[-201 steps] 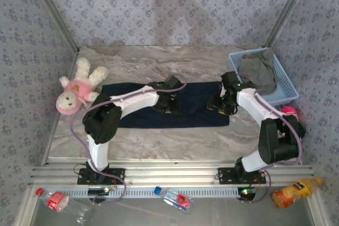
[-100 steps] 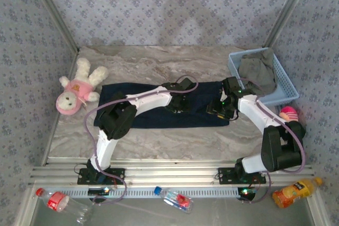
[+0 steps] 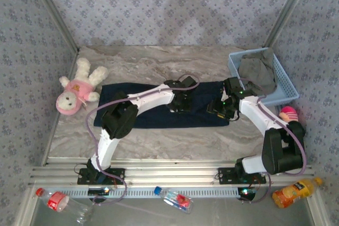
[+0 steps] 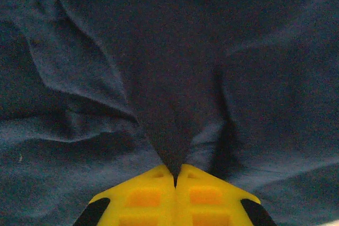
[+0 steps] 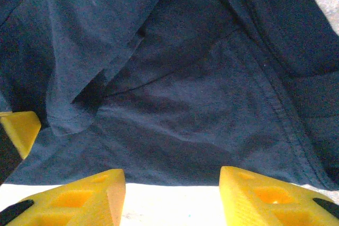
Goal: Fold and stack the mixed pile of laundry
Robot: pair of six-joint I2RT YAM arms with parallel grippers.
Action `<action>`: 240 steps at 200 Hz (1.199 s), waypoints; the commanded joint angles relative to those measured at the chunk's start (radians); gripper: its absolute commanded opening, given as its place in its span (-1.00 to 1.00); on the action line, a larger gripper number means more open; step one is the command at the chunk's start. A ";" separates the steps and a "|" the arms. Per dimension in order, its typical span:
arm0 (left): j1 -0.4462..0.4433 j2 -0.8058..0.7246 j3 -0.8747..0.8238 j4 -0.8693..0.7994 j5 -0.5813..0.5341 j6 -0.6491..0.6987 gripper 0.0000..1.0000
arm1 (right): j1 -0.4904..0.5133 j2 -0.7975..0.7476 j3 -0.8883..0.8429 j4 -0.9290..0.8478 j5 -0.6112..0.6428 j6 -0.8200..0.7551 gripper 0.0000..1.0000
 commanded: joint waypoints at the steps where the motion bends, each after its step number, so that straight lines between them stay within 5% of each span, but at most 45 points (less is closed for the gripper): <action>1: 0.023 -0.084 0.035 -0.026 0.040 -0.088 -1.00 | -0.008 -0.027 -0.041 0.031 -0.063 0.000 0.00; 53: 0.076 -0.082 0.035 0.023 0.107 -0.136 -1.00 | -0.002 0.006 -0.110 0.259 -0.125 0.064 -0.43; 125: 0.096 -0.094 0.017 0.045 0.097 -0.144 -1.00 | 0.062 0.248 0.058 0.288 -0.028 0.055 -0.50; 191: 0.108 -0.084 -0.029 0.044 0.093 -0.142 -0.99 | 0.049 0.507 0.506 0.195 0.019 -0.046 -0.50; 240: 0.124 -0.080 -0.048 0.063 0.098 -0.151 -0.98 | 0.049 0.349 0.360 0.117 0.021 -0.071 -0.45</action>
